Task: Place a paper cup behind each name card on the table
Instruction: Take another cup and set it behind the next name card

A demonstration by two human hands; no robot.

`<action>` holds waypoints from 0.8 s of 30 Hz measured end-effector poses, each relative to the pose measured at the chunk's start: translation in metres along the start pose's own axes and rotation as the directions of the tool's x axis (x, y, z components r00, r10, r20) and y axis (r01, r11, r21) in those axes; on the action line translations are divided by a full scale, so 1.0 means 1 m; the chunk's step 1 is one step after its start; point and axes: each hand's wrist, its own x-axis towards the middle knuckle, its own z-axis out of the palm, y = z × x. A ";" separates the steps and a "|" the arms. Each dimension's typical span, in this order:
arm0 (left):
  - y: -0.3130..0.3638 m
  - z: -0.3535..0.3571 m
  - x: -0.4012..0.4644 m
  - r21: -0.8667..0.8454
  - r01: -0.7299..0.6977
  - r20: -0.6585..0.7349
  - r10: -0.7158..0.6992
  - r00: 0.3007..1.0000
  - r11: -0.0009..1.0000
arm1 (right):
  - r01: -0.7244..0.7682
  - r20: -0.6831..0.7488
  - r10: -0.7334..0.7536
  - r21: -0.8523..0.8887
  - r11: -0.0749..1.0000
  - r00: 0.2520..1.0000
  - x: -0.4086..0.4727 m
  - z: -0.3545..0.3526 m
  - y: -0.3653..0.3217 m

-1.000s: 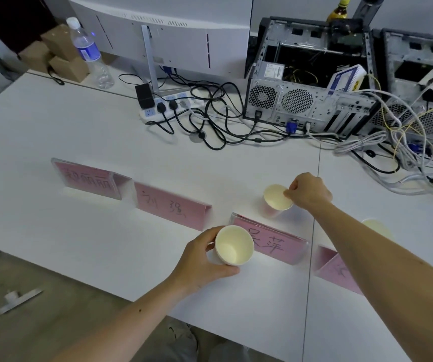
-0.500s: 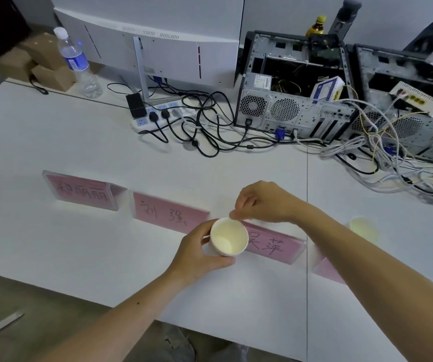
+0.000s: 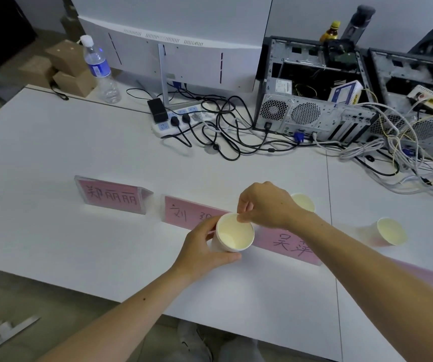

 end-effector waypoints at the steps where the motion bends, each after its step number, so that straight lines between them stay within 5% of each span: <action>1: -0.001 -0.003 0.000 -0.011 0.004 -0.010 -0.004 1.000 1.000 | 0.005 -0.005 -0.005 -0.021 1.000 1.000 0.002 -0.002 -0.004; 6: -0.005 -0.015 -0.001 -0.033 0.019 -0.068 -0.021 0.997 0.999 | 0.023 0.061 -0.025 0.037 0.999 0.998 0.015 -0.029 -0.016; 14: -0.007 -0.034 0.001 -0.068 0.069 -0.217 -0.082 0.973 0.995 | -0.035 -0.106 0.106 0.527 0.849 0.989 0.059 -0.083 -0.001; 24: -0.005 -0.066 0.011 -0.120 0.066 -0.252 -0.095 0.963 0.991 | -0.385 -0.102 0.440 0.339 0.859 0.892 0.139 0.013 0.009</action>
